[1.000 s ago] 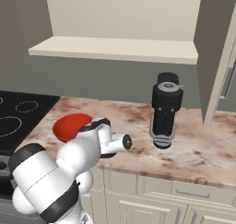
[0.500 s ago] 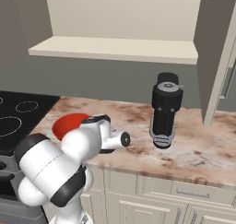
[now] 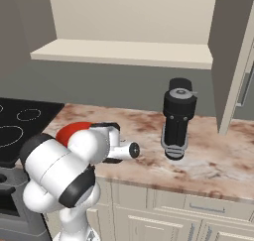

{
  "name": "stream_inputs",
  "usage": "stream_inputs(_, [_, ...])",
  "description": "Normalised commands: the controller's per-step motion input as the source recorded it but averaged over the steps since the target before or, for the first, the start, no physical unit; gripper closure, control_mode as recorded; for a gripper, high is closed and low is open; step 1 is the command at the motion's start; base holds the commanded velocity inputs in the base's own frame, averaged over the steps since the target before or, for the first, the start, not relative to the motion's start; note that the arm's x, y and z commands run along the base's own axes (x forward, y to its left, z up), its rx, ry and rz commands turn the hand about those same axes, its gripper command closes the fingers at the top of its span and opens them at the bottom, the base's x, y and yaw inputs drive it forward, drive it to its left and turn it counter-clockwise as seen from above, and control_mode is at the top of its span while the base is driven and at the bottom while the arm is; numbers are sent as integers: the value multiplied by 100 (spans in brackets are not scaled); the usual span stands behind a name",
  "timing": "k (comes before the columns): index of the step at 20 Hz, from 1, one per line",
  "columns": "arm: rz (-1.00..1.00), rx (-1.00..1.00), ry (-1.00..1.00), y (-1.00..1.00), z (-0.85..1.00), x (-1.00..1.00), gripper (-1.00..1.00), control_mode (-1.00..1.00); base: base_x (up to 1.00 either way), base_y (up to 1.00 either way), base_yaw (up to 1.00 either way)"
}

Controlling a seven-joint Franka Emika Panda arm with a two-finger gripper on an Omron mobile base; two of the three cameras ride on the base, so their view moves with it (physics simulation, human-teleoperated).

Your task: Retrieve the bottle and the shaker from the cabinet and place them next to the mixing bowl on the counter. Then add garlic from the fridge to the mixing bowl.

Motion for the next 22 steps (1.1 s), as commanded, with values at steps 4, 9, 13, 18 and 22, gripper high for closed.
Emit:
stream_inputs(4, [0,0,0,0,-16,0,100,-100,0,0,0])
stream_inputs(9, [0,0,0,0,0,-2,-100,-100,0,0,0])
stream_inputs(13, [-2,0,0,-5,-3,-34,-100,-100,0,0,0])
stream_inputs(18, [-3,0,0,-11,-10,-29,-100,-100,0,0,0])
stream_inputs(22, [-2,0,0,-4,-4,-14,-100,-100,0,0,0])
